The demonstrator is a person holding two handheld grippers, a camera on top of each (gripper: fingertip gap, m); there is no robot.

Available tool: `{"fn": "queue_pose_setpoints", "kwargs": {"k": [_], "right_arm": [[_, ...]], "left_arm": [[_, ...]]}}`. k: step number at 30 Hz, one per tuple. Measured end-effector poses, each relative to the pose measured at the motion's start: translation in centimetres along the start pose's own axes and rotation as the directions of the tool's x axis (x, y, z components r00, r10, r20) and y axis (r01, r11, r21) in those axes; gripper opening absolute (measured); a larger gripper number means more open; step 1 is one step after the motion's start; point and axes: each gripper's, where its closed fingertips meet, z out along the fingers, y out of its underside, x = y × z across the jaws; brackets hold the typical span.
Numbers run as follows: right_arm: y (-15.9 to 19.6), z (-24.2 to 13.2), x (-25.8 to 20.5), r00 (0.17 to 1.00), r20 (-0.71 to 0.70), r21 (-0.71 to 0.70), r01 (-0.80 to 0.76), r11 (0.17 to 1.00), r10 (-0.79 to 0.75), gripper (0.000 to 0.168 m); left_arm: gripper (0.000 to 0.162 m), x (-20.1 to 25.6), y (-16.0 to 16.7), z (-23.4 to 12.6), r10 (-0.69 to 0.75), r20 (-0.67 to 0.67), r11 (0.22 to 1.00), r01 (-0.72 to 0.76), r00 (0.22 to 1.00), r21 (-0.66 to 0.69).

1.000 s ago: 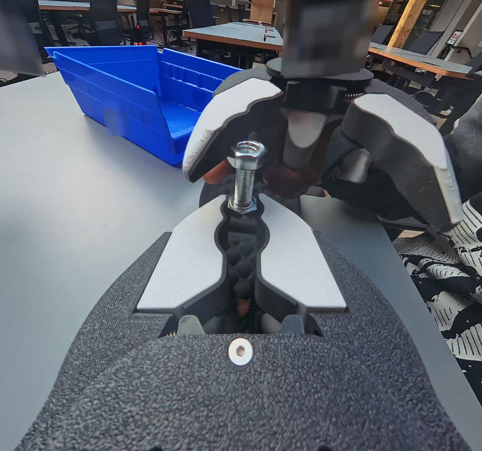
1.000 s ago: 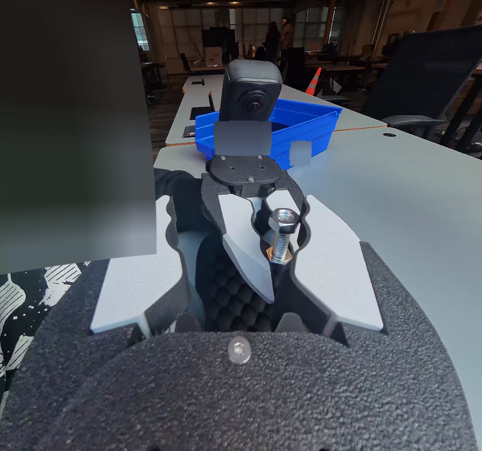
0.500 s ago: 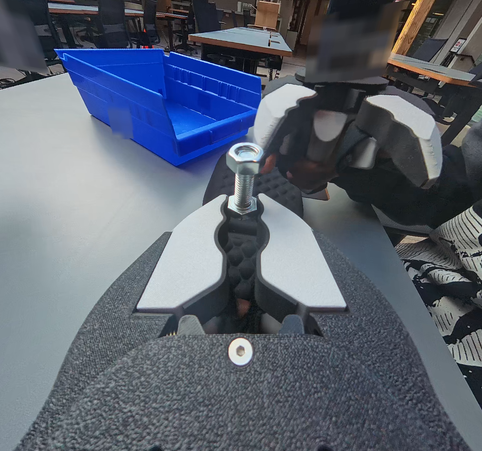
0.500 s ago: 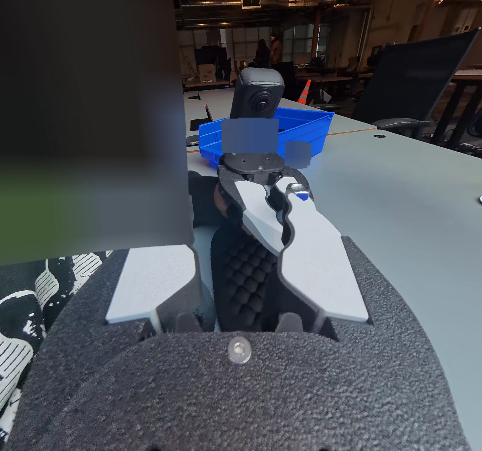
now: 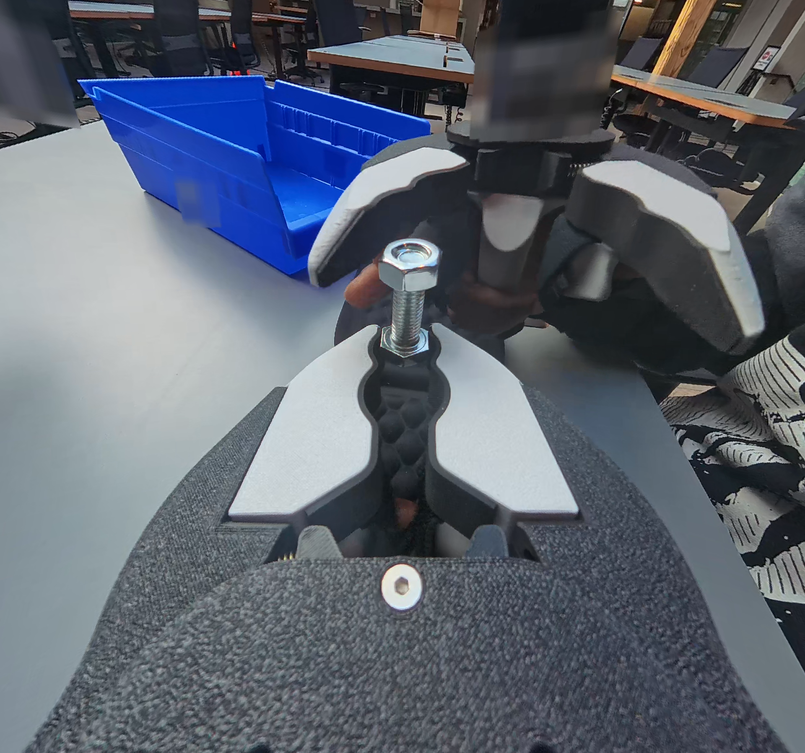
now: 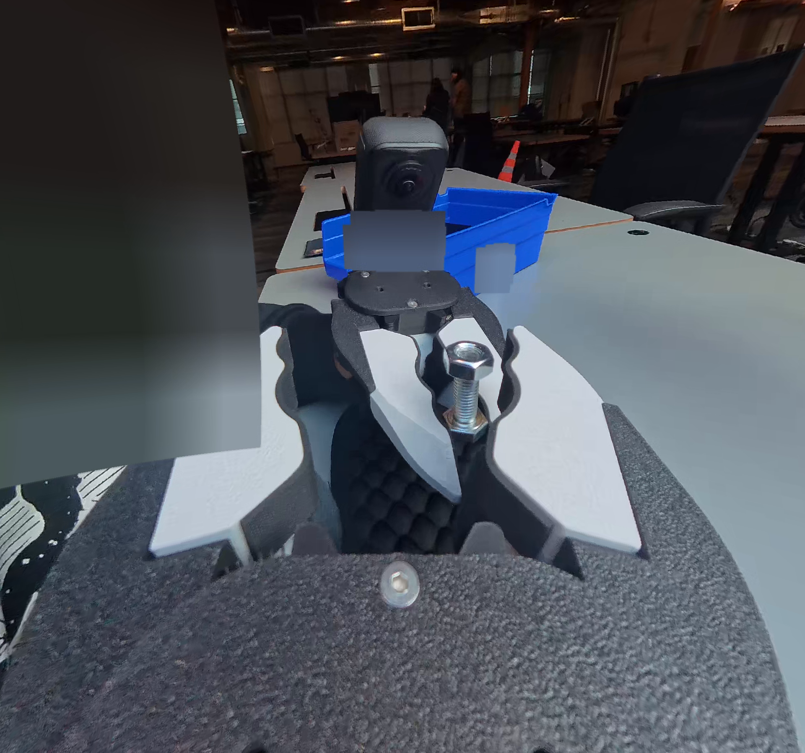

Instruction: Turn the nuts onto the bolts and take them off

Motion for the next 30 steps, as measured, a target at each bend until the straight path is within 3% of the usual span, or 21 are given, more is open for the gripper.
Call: {"fn": "queue_pose_setpoints", "kwargs": {"k": [5,19,24,27,30], "right_arm": [[0.4,0.9,-0.3,1.0,0.023,-0.031,0.019,0.999,-0.018,0.091],[0.0,-2.1,-0.7,0.999,-0.04,0.013,-0.002,1.0,0.003,0.079],[-0.4,-2.9,-2.5,0.999,0.048,0.036,0.009,0.999,-0.011,0.051],[-1.0,-3.3,-1.9,0.999,0.016,0.079,0.029,0.996,-0.031,0.051],[-1.1,-3.3,-0.2,0.998,-0.067,0.099,0.016,0.995,-0.009,0.072]], "left_arm": [[0.017,-0.1,0.0,0.0,-0.002,0.003,1.0,0.002,1.0,0.003],[0.018,-0.2,-0.1,-0.1,-0.005,0.009,1.0,0.005,1.0,0.008],[0.018,-0.2,-0.1,-0.1,-0.012,0.011,1.0,0.012,1.0,0.011],[0.018,-0.2,-0.1,-0.1,-0.007,0.013,1.0,0.007,1.0,0.008],[0.018,-0.2,-0.1,-0.1,-0.005,0.012,1.0,0.005,1.0,0.01]]}}
